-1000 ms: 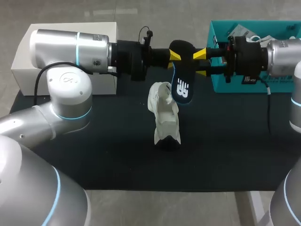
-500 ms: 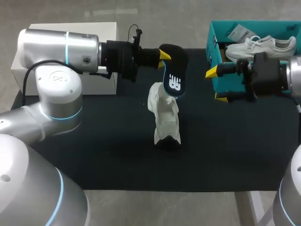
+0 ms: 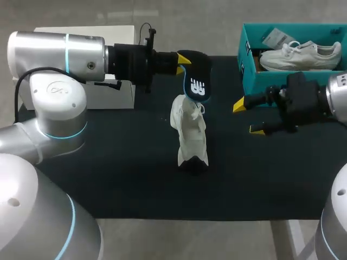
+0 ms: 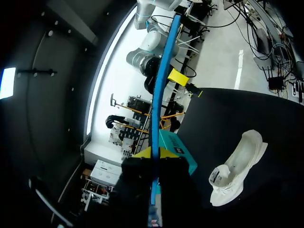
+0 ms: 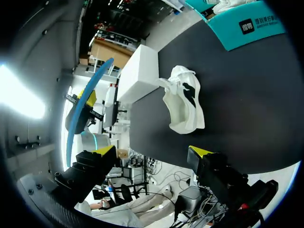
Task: Take the shoe out of the shoebox, open the shoe tongue, remove and reinsert the insole, then place the shoe into the shoebox
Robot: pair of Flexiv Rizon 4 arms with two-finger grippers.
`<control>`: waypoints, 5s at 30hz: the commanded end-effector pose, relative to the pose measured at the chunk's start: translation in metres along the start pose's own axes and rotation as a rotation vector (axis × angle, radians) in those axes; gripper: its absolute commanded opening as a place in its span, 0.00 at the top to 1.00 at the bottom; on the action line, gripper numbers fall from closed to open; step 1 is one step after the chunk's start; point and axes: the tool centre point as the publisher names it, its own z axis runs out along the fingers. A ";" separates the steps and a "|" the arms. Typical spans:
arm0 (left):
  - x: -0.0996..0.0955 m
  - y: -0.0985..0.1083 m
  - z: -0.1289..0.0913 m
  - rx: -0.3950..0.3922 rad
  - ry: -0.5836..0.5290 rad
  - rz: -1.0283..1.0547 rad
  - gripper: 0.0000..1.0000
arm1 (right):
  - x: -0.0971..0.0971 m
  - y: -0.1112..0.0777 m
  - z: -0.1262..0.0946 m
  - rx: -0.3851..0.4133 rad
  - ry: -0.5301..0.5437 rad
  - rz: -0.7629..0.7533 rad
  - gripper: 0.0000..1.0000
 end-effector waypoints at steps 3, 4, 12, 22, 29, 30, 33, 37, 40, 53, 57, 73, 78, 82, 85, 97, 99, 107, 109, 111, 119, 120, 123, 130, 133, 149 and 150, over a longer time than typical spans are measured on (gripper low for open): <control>-0.007 -0.008 -0.013 -0.021 0.019 -0.001 1.00 | -0.012 -0.005 0.023 0.047 -0.031 -0.020 0.00; -0.006 -0.007 -0.014 -0.024 0.026 -0.001 1.00 | -0.016 -0.006 0.024 0.041 -0.036 -0.020 0.00; 0.000 -0.004 -0.016 -0.051 0.047 -0.021 1.00 | -0.046 0.020 0.013 -0.047 -0.106 -0.047 0.00; 0.008 -0.010 -0.014 -0.058 0.056 -0.047 1.00 | -0.069 0.062 0.008 0.024 -0.025 -0.070 0.00; 0.009 -0.010 -0.015 -0.066 0.060 -0.049 1.00 | -0.076 0.078 0.021 0.063 -0.023 -0.028 0.00; 0.009 -0.010 -0.015 -0.066 0.061 -0.049 1.00 | -0.076 0.079 0.022 0.064 -0.023 -0.026 0.00; 0.009 -0.010 -0.016 -0.068 0.062 -0.052 1.00 | -0.074 0.081 0.026 0.066 -0.022 -0.013 0.00; 0.010 -0.011 -0.016 -0.058 0.061 -0.068 1.00 | -0.074 0.081 0.027 0.063 -0.017 -0.013 0.00; 0.009 -0.012 -0.016 -0.049 0.057 -0.065 1.00 | -0.074 0.081 0.027 0.063 -0.017 -0.013 0.00; 0.009 -0.016 -0.017 -0.008 0.044 -0.077 1.00 | -0.074 0.081 0.027 0.063 -0.017 -0.013 0.00; 0.009 -0.016 -0.017 -0.008 0.044 -0.077 1.00 | -0.074 0.081 0.027 0.063 -0.017 -0.013 0.00; 0.009 -0.016 -0.017 -0.008 0.044 -0.077 1.00 | -0.074 0.081 0.027 0.063 -0.017 -0.013 0.00; 0.009 -0.016 -0.017 -0.008 0.044 -0.077 1.00 | -0.074 0.081 0.027 0.063 -0.017 -0.013 0.00; 0.009 -0.016 -0.017 -0.008 0.044 -0.077 1.00 | -0.074 0.081 0.027 0.063 -0.017 -0.013 0.00; 0.009 -0.016 -0.017 -0.008 0.044 -0.077 1.00 | -0.074 0.081 0.027 0.063 -0.017 -0.013 0.00; 0.041 -0.035 -0.056 0.108 0.179 -0.176 1.00 | -0.074 0.081 0.027 0.063 -0.017 -0.013 0.00; 0.048 -0.034 -0.063 0.082 0.223 -0.191 1.00 | -0.074 0.081 0.027 0.063 -0.017 -0.013 0.00; 0.050 -0.034 -0.065 0.064 0.244 -0.186 1.00 | -0.074 0.081 0.027 0.063 -0.017 -0.013 0.00; 0.050 -0.034 -0.065 0.064 0.244 -0.186 1.00 | -0.074 0.081 0.027 0.063 -0.017 -0.013 0.00; 0.050 -0.034 -0.065 0.064 0.244 -0.186 1.00 | -0.074 0.081 0.027 0.063 -0.017 -0.013 0.00; 0.050 -0.034 -0.065 0.064 0.244 -0.186 1.00 | -0.074 0.081 0.027 0.063 -0.017 -0.013 0.00; 0.050 -0.034 -0.065 0.064 0.244 -0.186 1.00 | -0.074 0.081 0.027 0.063 -0.017 -0.013 0.00; 0.056 -0.035 -0.064 0.079 0.240 -0.201 1.00 | -0.074 0.081 0.027 0.063 -0.017 -0.013 0.00; 0.094 -0.048 -0.063 0.164 0.238 -0.291 1.00 | -0.074 0.081 0.027 0.063 -0.017 -0.013 0.00; 0.107 -0.051 -0.062 0.192 0.235 -0.350 1.00 | -0.074 0.081 0.027 0.063 -0.017 -0.013 0.00; 0.162 -0.043 -0.034 0.260 0.167 -0.364 1.00 | -0.074 0.081 0.027 0.063 -0.017 -0.013 0.00; 0.162 -0.041 -0.030 0.262 0.158 -0.367 1.00 | -0.074 0.081 0.027 0.063 -0.017 -0.013 0.00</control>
